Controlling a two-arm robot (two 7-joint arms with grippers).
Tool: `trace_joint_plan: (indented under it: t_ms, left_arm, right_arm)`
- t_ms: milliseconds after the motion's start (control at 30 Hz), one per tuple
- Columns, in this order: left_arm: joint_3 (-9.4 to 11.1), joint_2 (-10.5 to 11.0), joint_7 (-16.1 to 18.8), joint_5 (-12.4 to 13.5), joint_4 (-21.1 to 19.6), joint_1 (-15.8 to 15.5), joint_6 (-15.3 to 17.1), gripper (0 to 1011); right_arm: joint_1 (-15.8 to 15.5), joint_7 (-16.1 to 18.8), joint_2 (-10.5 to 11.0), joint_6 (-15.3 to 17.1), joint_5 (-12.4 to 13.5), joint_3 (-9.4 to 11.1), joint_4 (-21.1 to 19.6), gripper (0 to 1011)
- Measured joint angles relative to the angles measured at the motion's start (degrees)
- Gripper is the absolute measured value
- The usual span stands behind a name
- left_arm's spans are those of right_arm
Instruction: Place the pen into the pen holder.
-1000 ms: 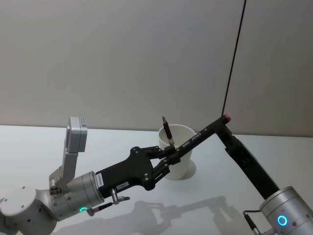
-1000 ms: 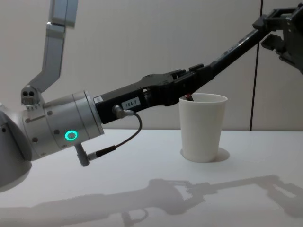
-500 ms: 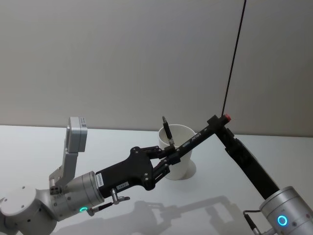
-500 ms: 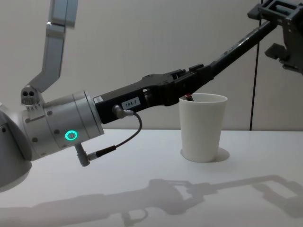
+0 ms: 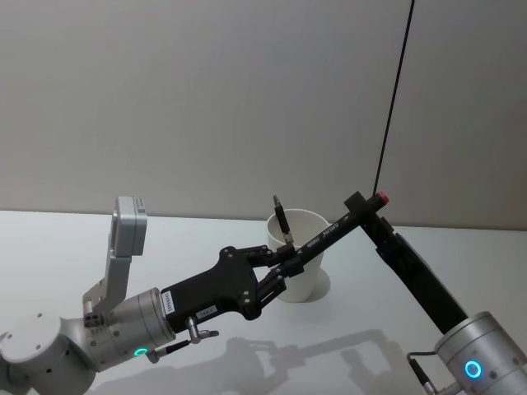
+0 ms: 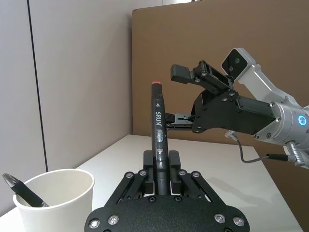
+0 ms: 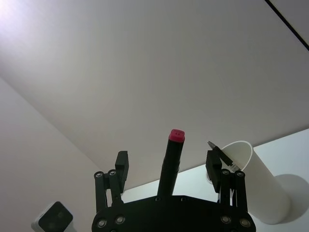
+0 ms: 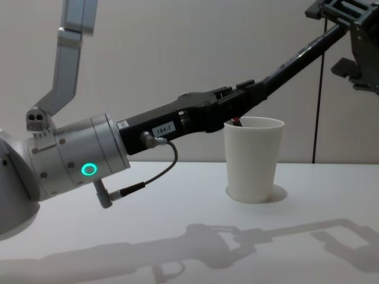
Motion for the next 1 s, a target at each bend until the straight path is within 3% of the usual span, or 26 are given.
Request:
trace_joint_plan:
  t_ms: [567, 733, 1000]
  left_arm:
    - [0.0, 0.0, 0.0, 0.0, 0.0, 0.0, 0.0, 190]
    - [0.0, 0.0, 0.0, 0.0, 0.0, 0.0, 0.0, 190]
    - [0.0, 0.0, 0.0, 0.0, 0.0, 0.0, 0.0, 190]
  right_arm:
    - [1.1, 0.0, 0.1, -0.3, 0.3, -0.8, 0.8, 978]
    - [1.2, -0.1, 0.1, -0.4, 0.3, -0.8, 0.9, 882]
    - [1.4, -0.1, 0.1, -0.4, 0.4, -0.9, 1.1, 646]
